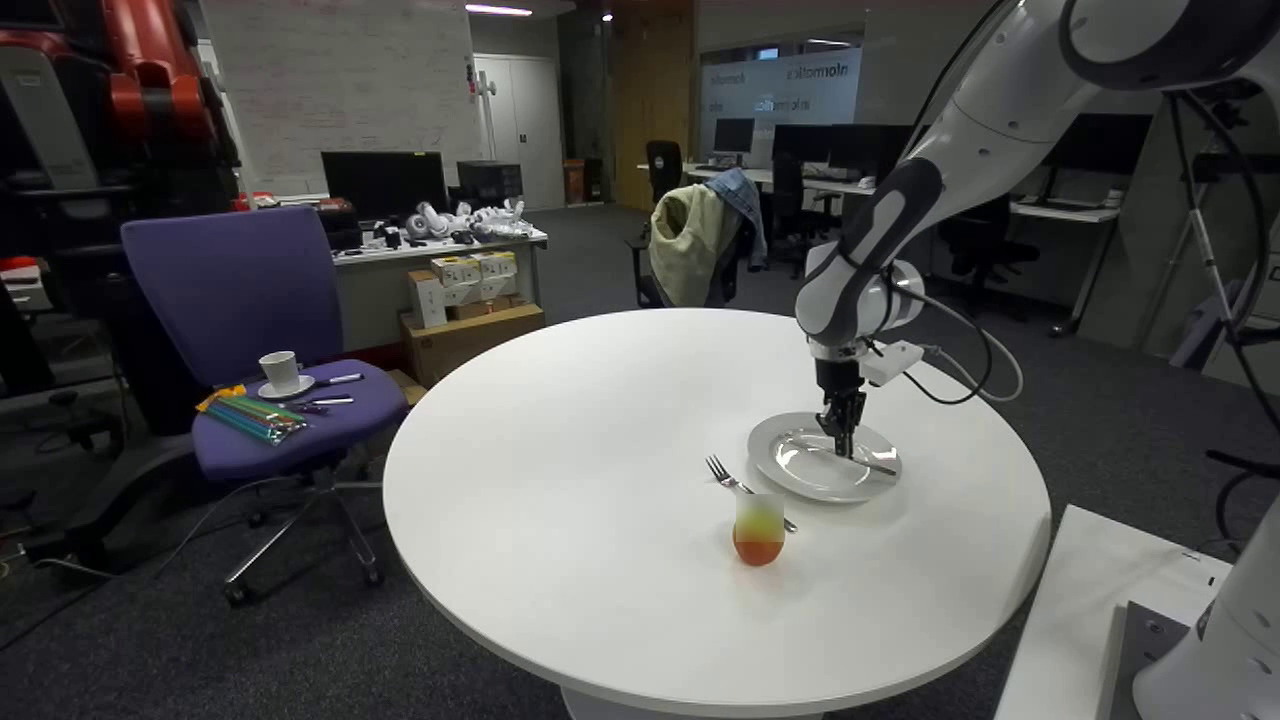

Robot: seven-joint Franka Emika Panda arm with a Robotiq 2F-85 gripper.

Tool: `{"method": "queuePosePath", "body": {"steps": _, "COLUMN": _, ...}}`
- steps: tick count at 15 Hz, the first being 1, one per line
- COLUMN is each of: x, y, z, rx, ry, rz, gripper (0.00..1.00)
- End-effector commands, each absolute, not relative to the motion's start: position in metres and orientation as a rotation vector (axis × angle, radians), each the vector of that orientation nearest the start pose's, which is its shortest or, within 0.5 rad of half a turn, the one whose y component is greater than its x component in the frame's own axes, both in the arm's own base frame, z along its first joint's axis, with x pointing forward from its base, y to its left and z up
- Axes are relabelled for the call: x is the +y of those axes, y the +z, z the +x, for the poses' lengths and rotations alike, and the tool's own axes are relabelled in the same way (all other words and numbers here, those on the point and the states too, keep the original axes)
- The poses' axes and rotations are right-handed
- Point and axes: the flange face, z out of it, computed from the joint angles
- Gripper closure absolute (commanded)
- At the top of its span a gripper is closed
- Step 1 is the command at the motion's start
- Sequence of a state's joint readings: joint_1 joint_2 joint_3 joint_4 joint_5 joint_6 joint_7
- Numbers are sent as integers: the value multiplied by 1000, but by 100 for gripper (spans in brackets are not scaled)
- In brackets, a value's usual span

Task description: Pick up the silver knife and put it on the white plate

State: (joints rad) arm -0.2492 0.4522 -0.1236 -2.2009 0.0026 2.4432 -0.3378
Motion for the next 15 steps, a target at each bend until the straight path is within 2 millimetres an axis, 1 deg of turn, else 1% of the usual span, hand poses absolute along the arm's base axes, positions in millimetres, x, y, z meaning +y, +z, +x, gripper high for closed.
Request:
{"method": "queuePosePath", "body": {"steps": 1, "x": -195, "y": 171, "z": 485, "rx": 45, "ry": 343, "rz": -3121, "gripper": 98}}
{"method": "queuePosePath", "body": {"steps": 6, "x": -198, "y": 170, "z": 488, "rx": 55, "ry": 337, "rz": -3129, "gripper": 98}}
{"method": "queuePosePath", "body": {"steps": 15, "x": -206, "y": 165, "z": 487, "rx": 97, "ry": 353, "rz": -3159, "gripper": 98}}
